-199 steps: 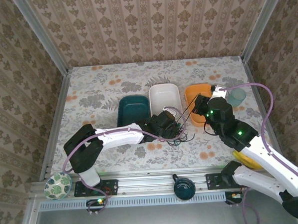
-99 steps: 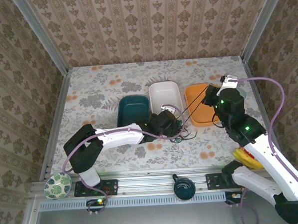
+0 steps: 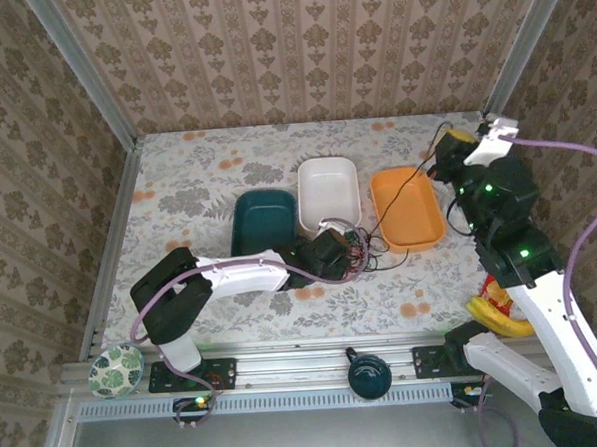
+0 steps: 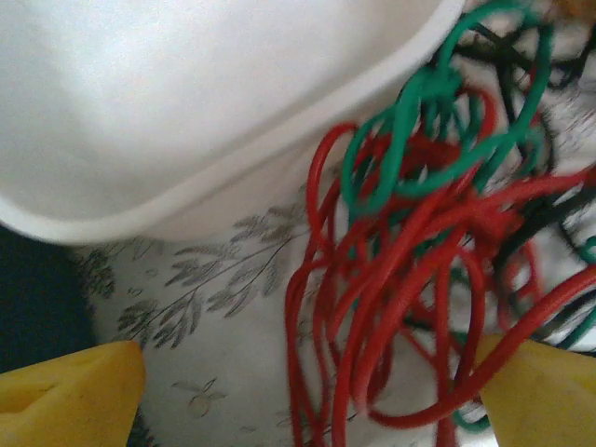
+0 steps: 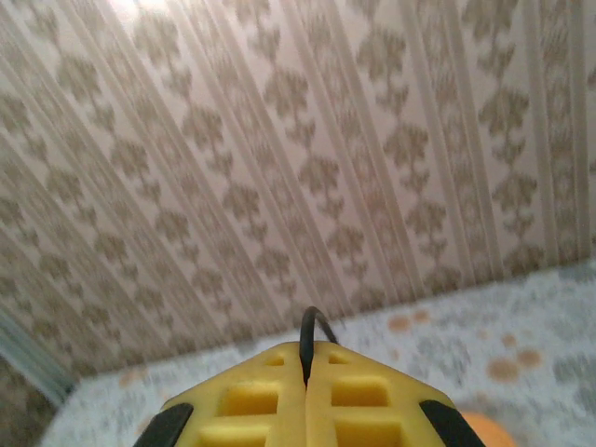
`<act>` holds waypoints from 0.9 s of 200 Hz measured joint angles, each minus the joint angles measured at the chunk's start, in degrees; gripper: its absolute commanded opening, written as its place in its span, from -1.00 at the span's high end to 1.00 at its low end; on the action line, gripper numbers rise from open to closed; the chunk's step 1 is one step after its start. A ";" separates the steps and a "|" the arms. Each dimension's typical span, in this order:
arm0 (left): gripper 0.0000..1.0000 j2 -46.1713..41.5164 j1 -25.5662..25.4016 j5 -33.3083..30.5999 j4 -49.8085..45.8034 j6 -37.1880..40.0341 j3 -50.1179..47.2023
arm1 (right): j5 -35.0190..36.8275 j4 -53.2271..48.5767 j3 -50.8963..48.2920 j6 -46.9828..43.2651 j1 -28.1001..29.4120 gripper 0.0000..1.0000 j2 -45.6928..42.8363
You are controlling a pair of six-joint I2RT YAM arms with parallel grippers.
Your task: Untangle the cables
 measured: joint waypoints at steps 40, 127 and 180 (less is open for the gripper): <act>-0.85 0.11 0.07 -0.20 -4.04 0.07 -2.10 | -4.09 3.23 4.90 -0.39 -1.31 1.00 1.05; -0.84 0.11 0.07 -0.17 -5.73 0.07 -2.23 | -18.78 4.81 17.07 -0.35 -8.81 1.00 11.28; -0.81 0.11 0.13 -0.17 -6.88 0.31 -1.42 | -25.81 5.44 27.74 -0.39 -11.50 1.00 17.22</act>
